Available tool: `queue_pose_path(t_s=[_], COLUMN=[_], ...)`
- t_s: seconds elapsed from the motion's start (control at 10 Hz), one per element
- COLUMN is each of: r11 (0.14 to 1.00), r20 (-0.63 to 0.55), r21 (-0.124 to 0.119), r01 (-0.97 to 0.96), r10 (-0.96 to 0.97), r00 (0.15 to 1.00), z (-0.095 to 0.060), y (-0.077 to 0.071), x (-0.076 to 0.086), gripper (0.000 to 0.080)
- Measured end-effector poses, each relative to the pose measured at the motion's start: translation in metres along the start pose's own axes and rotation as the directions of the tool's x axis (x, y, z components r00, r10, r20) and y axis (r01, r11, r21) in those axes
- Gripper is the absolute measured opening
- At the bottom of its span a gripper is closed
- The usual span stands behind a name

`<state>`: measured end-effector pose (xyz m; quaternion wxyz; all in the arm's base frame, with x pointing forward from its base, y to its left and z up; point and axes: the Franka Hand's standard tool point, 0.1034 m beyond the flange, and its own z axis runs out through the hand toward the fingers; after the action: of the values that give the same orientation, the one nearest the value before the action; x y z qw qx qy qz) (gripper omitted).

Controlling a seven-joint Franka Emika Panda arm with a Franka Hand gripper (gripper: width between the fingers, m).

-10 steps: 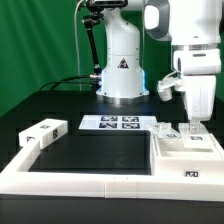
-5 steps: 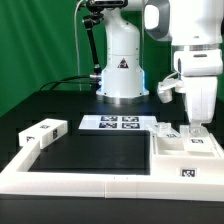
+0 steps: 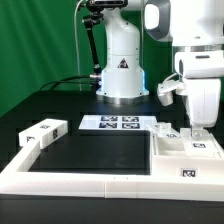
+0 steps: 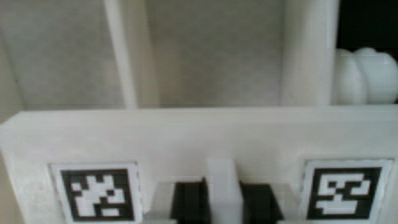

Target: Assemble cabinet

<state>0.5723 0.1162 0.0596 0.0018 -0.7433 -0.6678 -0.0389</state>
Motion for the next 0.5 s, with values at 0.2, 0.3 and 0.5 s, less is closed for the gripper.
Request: queue_pose_path(t_s=[0.2,0.3,0.5], r11=[1.0,1.0,1.0], r20=[-0.006,-0.003,0.004], r21=[-0.009,0.001,0.019], r01=[0.006,0.01,0.014], r10=[-0.006,-0.01,-0.014], r00=[1.0,1.0,1.0], z=[0.001,0.002,0.0024], y=[0.018,0.0182,0.0186], x=[0.0005,0.0008,0.0005], gripper=[0.0068,0.0068,0.0069])
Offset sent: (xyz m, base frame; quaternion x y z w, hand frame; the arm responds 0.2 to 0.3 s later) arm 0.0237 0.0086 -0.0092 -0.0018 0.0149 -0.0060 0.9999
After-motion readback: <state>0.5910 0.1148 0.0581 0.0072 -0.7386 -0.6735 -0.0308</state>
